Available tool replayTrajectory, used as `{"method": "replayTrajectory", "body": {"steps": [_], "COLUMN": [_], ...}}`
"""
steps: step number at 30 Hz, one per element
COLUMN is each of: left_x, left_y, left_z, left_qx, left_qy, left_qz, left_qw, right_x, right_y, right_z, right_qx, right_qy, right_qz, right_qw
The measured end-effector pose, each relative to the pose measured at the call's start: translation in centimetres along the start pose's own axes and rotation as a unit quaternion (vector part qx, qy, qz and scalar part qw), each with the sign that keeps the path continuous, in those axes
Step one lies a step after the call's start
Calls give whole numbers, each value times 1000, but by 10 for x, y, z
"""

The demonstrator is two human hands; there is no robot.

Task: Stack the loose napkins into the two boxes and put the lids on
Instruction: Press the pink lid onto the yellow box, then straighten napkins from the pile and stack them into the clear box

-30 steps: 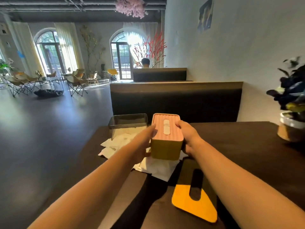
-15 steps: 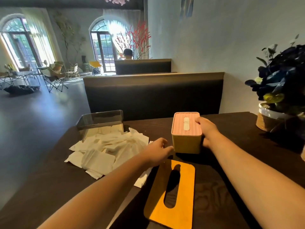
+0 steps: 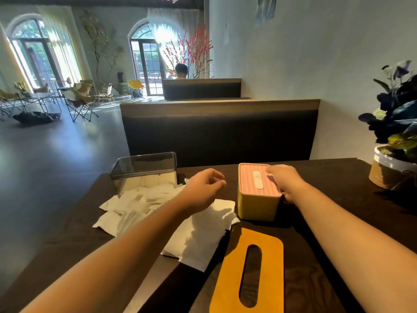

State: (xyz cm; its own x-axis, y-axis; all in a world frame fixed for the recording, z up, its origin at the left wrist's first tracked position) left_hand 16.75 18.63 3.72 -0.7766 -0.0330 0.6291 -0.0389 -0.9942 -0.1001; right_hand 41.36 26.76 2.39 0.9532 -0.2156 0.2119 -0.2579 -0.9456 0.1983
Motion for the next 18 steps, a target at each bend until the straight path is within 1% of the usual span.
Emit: {"method": "replayTrajectory", "body": {"steps": [2,3,5,6,9,14,18], "left_x": [19,27,40,44,58,82,103], "left_y": [-2,-2,-1,1,8,23,42], "left_z": [-8,-13,-25,-31,-50,-74,-94], "left_qx": [3,7,14,18,26,32,30], "left_qy": [-3,-3,-6,-7,-14,9,30], "left_qz": [23,31,41,45,55,72,97], "left_qw": [1000,999,999,999,998,997,994], "right_x": [-3,-9,-27,-37,-75,-129,-168], "right_y": [1,4,12,17,32,63,92], "right_z": [-11,-17,-29,-33,-41,-43,-37], "right_qx": [82,127,195,217,237,254,256], "right_qy": [54,93,149,166,172,164,184], "right_qz": [58,82,97,89,44,-13,-90], "right_qw": [993,984,964,958,955,953,945]}}
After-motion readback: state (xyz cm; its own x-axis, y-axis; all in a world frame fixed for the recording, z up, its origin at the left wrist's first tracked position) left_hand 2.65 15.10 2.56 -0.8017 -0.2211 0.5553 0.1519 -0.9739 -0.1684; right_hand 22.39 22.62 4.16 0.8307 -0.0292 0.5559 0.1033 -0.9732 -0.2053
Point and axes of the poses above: each hand's wrist, its own y-axis away from the middle knuckle, its own x-axis out of the back of the hand, z = x × y, the point moved 5 cm from there along -y, towards the middle knuckle, and after that the axes turned 3 degrees about -y, right-handed, at the moved point
